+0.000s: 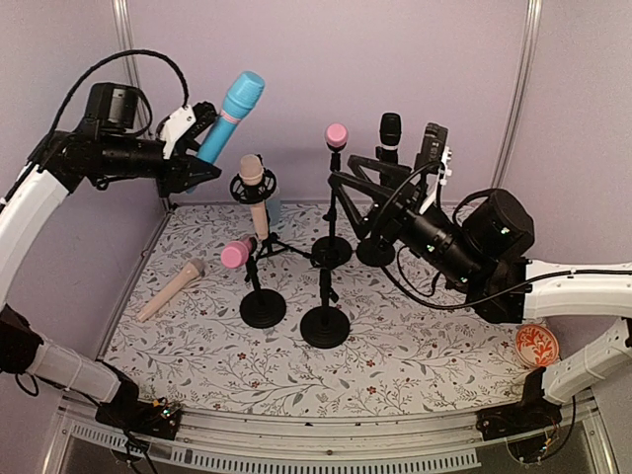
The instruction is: Remove the microphone from the stand
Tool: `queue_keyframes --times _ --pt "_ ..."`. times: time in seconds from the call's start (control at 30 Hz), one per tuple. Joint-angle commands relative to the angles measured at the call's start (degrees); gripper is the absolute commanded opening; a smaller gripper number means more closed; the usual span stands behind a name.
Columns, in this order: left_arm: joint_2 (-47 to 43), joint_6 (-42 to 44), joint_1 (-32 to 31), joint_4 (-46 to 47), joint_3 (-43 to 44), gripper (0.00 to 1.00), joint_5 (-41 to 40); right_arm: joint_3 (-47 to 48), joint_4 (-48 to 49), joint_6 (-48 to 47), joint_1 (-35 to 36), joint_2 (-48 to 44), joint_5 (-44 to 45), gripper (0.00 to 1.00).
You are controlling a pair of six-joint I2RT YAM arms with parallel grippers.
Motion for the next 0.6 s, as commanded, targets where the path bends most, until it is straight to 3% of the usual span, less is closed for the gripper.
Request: queue_keyframes --times 0.0,0.17,0.33,0.43,0.57 --pt "-6.89 2.59 11.81 2.17 -8.32 0.0 0.23 -3.99 -9.74 4.68 -0.84 -6.04 4.53 0.7" --pt "-11.02 7.24 27.6 3.92 -24.69 0.0 0.81 -8.13 -23.59 14.0 -1.93 -12.94 5.31 0.7" --pt "-6.38 11.67 41.29 8.54 -36.64 0.0 -1.61 -9.98 -39.63 19.16 -2.43 -17.71 3.01 0.7" --pt "-0.73 12.16 44.76 10.98 -39.79 0.0 -4.26 -8.55 -47.22 18.02 -2.41 -17.98 3.73 0.7" --pt "5.95 10.47 45.34 14.66 -42.19 0.0 -8.3 -8.54 -46.54 13.1 -2.46 -17.62 7.1 0.71"
